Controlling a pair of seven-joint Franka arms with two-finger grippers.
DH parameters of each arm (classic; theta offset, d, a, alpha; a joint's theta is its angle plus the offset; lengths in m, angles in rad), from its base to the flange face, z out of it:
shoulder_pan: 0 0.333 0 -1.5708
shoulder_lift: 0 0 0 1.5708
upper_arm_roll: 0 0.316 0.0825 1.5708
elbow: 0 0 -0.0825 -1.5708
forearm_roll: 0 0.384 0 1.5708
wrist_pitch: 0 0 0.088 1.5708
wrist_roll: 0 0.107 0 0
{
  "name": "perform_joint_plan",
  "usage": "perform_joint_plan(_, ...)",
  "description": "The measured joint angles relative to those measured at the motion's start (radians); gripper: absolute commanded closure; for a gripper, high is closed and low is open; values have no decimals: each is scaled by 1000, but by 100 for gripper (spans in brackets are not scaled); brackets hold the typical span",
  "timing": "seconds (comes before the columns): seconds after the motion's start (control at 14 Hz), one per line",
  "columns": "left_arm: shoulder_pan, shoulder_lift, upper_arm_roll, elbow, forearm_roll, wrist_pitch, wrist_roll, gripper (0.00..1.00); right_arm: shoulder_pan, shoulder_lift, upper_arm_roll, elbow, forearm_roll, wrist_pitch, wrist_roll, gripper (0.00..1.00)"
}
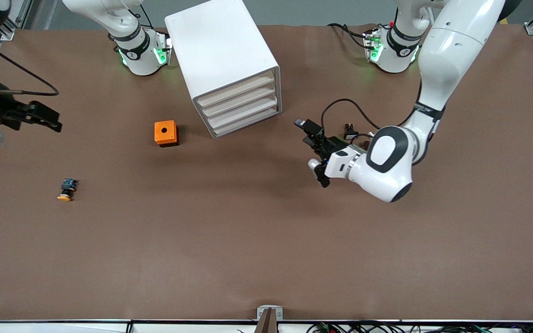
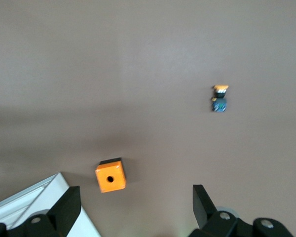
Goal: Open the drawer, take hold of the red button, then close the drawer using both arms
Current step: 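Grasp the drawer front with the left gripper while the right gripper rises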
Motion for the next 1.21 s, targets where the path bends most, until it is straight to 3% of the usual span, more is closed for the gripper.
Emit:
perform_joint_plan(0.36, -25, 106, -18, -17, -119, 2, 106, 0, 57, 19, 0, -51, 41, -12, 196, 0)
perform_joint_plan(0.93, -132, 135, -20, -63, -264, 36, 138, 4, 78, 20, 0, -145, 88, 67, 376, 0)
perform_joint_plan(1.21, -167, 166, -20, -66, -303, 53, 194, 15, 110, 12, 1, -152, 88, 69, 434, 0)
